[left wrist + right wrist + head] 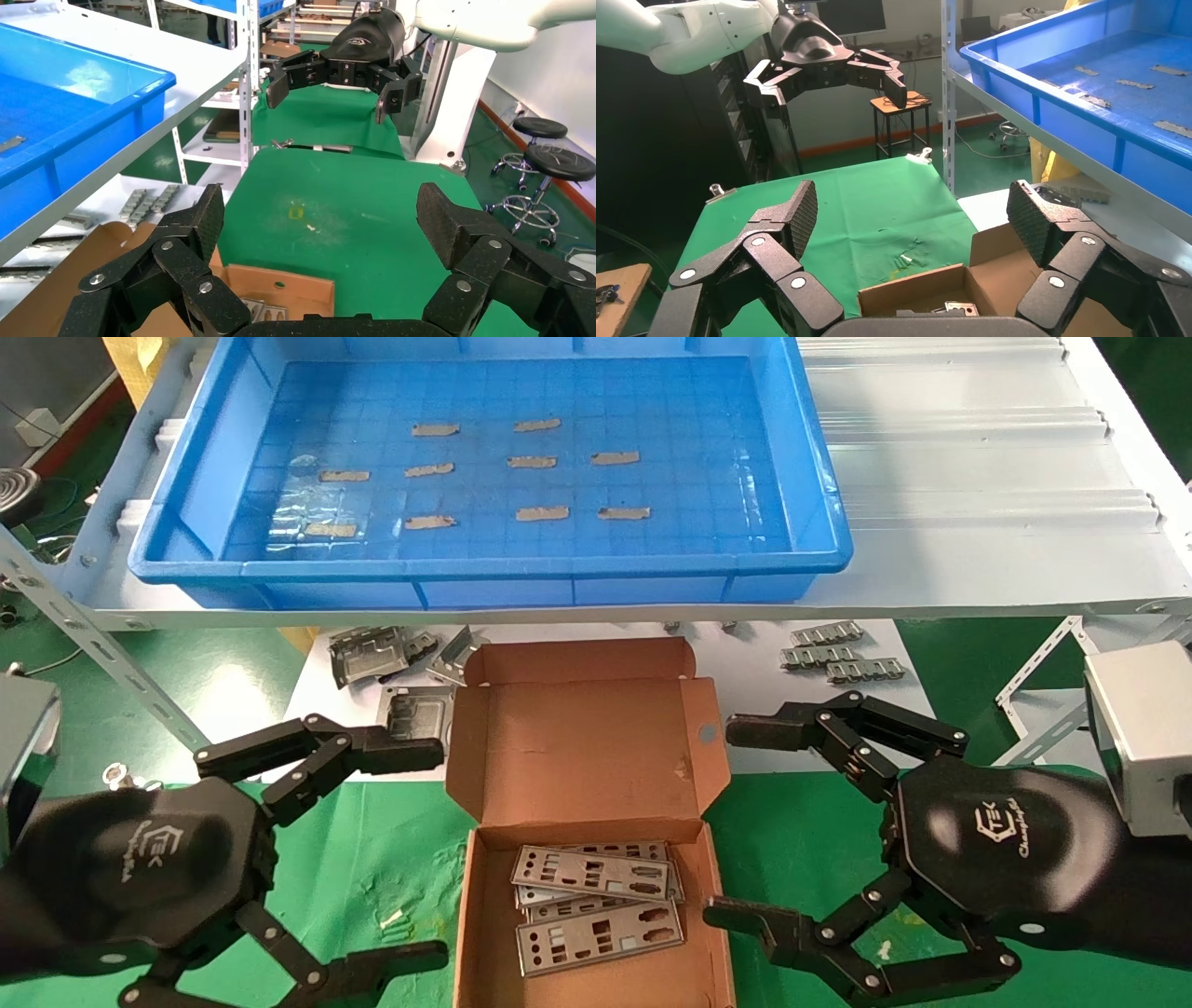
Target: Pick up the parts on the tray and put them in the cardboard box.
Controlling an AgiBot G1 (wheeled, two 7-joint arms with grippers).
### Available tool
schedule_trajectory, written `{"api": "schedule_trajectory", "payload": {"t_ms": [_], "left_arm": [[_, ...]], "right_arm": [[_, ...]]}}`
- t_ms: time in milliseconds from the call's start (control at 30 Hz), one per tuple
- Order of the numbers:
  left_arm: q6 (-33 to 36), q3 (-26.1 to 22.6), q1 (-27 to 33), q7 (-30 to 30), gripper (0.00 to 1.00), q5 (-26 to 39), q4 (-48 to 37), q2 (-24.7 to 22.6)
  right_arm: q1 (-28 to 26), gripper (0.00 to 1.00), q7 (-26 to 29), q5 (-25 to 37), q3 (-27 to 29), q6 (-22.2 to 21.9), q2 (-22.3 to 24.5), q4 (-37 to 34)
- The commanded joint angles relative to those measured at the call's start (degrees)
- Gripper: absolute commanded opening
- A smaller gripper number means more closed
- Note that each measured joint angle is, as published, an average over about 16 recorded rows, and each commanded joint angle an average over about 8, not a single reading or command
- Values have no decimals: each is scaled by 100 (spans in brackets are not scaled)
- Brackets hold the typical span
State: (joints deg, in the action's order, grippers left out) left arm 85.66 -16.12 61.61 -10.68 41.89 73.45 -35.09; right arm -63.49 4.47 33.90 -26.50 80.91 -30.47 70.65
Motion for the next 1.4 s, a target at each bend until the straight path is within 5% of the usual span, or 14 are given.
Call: {"api": "schedule_trajectory", "payload": {"t_ms": [33, 1400], "left_arm": [[0, 0, 0, 0, 100, 0, 0, 0], [0, 0, 0, 0, 100, 0, 0, 0]], "right_arm": [[0, 100, 0, 0, 0, 0, 0, 0], [0, 100, 0, 0, 0, 0, 0, 0]]}}
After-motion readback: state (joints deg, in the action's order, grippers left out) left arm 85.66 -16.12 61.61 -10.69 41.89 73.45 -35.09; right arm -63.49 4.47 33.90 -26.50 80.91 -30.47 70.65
